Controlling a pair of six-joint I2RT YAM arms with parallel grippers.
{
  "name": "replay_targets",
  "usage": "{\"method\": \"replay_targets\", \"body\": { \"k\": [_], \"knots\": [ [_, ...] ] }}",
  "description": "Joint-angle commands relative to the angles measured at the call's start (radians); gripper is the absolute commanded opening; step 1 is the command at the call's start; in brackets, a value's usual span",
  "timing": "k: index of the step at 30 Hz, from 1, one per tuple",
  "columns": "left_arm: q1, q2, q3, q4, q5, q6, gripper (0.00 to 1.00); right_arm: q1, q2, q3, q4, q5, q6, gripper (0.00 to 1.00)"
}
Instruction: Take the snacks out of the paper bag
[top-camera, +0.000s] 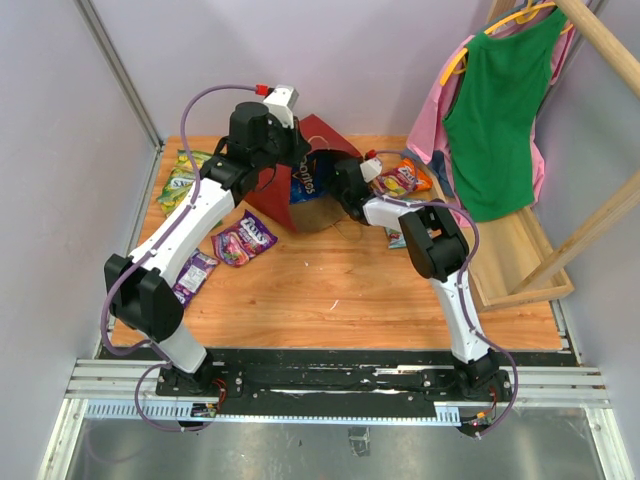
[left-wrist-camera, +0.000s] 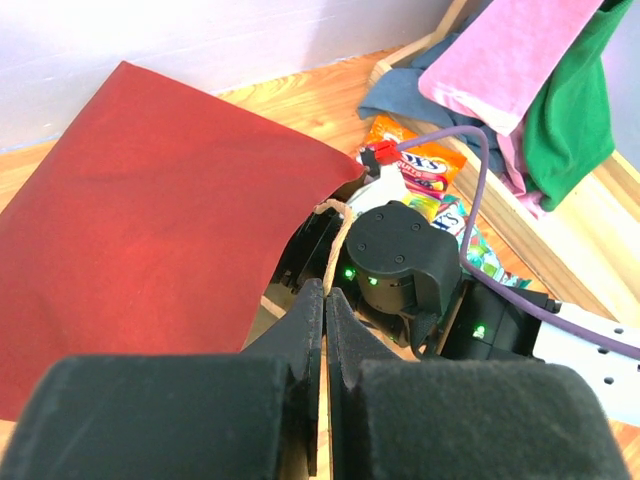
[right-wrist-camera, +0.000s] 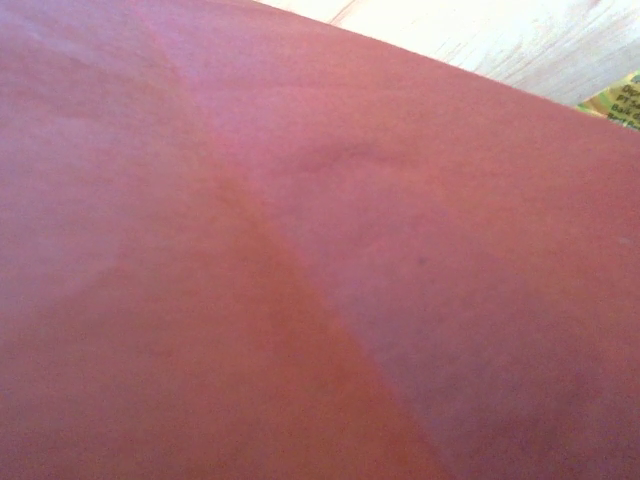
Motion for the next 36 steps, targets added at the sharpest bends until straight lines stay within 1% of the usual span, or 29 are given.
{"method": "replay_targets", "body": {
  "k": [1, 5, 6, 7, 11, 21, 29, 36],
  "knots": [
    [0.002, -0.007, 0.012, 0.037, 0.05, 0.013, 0.01, 0.012, 0.024, 0.02, -0.028, 0.036, 0.007, 0.41],
    [0.003, -0.036, -0.021, 0.068, 0.035, 0.008, 0.0, 0.014, 0.021, 0.014, 0.003, 0.025, -0.015, 0.13],
    [0.003, -0.042, -0.027, 0.074, 0.031, 0.005, 0.0, 0.017, 0.017, 0.012, 0.007, 0.026, -0.027, 0.06],
    [0.003, -0.046, -0.029, 0.074, 0.022, 0.002, 0.01, 0.022, 0.007, 0.008, 0.011, 0.033, -0.044, 0.02],
    [0.004, -0.052, -0.03, 0.07, 0.001, -0.004, 0.01, 0.053, -0.062, -0.032, 0.038, 0.089, -0.129, 0.01],
    [0.004, -0.047, -0.026, 0.069, 0.007, -0.011, 0.0, 0.101, -0.262, -0.215, 0.131, 0.106, -0.246, 0.01],
    [0.004, -0.061, -0.037, 0.09, 0.01, -0.019, 0.01, 0.12, -0.372, -0.271, 0.165, 0.089, -0.316, 0.01],
    [0.004, -0.047, -0.028, 0.085, 0.016, -0.022, 0.01, 0.14, -0.499, -0.331, 0.2, 0.083, -0.385, 0.01]
  ]
}}
